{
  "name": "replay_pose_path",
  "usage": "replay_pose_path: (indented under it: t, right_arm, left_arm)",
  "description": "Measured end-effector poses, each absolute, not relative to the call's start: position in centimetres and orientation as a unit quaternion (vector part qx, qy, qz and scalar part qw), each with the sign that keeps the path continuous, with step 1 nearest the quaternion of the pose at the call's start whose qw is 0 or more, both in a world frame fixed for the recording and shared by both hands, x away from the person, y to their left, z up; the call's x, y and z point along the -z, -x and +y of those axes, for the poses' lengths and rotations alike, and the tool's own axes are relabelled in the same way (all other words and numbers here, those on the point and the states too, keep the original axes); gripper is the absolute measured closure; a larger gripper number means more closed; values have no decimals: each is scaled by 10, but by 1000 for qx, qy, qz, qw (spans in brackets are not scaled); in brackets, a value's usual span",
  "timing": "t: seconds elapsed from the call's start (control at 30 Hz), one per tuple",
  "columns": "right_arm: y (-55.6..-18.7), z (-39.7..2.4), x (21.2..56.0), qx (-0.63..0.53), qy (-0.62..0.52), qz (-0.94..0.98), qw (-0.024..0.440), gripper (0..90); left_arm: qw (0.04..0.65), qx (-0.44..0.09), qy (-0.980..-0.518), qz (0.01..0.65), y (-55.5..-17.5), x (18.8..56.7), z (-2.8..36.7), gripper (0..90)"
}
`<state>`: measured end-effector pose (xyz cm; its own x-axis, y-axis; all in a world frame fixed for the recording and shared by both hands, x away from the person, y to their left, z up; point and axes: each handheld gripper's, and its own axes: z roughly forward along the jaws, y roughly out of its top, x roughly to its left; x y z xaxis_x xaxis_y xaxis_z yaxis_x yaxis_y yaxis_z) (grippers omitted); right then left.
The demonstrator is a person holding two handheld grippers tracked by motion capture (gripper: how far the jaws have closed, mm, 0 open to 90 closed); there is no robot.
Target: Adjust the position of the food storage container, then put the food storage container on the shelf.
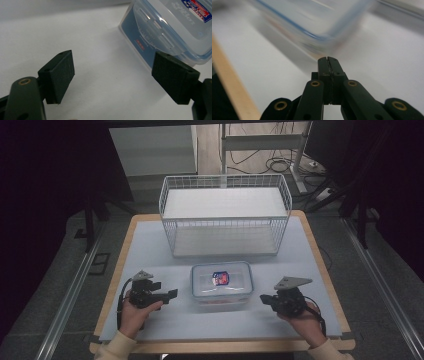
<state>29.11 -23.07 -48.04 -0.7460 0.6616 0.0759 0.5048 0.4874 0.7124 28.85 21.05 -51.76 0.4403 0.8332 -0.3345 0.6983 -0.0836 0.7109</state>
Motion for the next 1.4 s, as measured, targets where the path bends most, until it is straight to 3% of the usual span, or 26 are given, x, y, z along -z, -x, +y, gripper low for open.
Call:
replay_pose_path:
  t: [0.17,0.4,0.57,0.8,1.13,1.2,1.4]
  right_arm:
    - [-308,-258,491,-365,-393,837,111,898]
    - [-317,-266,494,-367,-403,832,105,897]
    - [-321,-267,494,-377,-403,828,99,808]
    - [-330,-265,491,-398,-411,816,87,480]
    - [-352,-251,471,-448,-403,795,72,351]
    - [-356,-243,468,-455,-401,793,53,338]
    - [-356,-232,468,-446,-391,804,50,318]
  left_arm:
    - [435,-84,-732,517,-287,513,207,182]
    - [435,-83,-732,517,-285,512,207,182]
    - [438,-81,-731,517,-285,512,207,182]
    - [454,-88,-721,516,-282,506,205,178]
    - [453,-93,-713,526,-284,502,196,150]
    - [457,-85,-712,527,-287,499,194,144]
    - [468,-43,-705,531,-294,499,183,136]
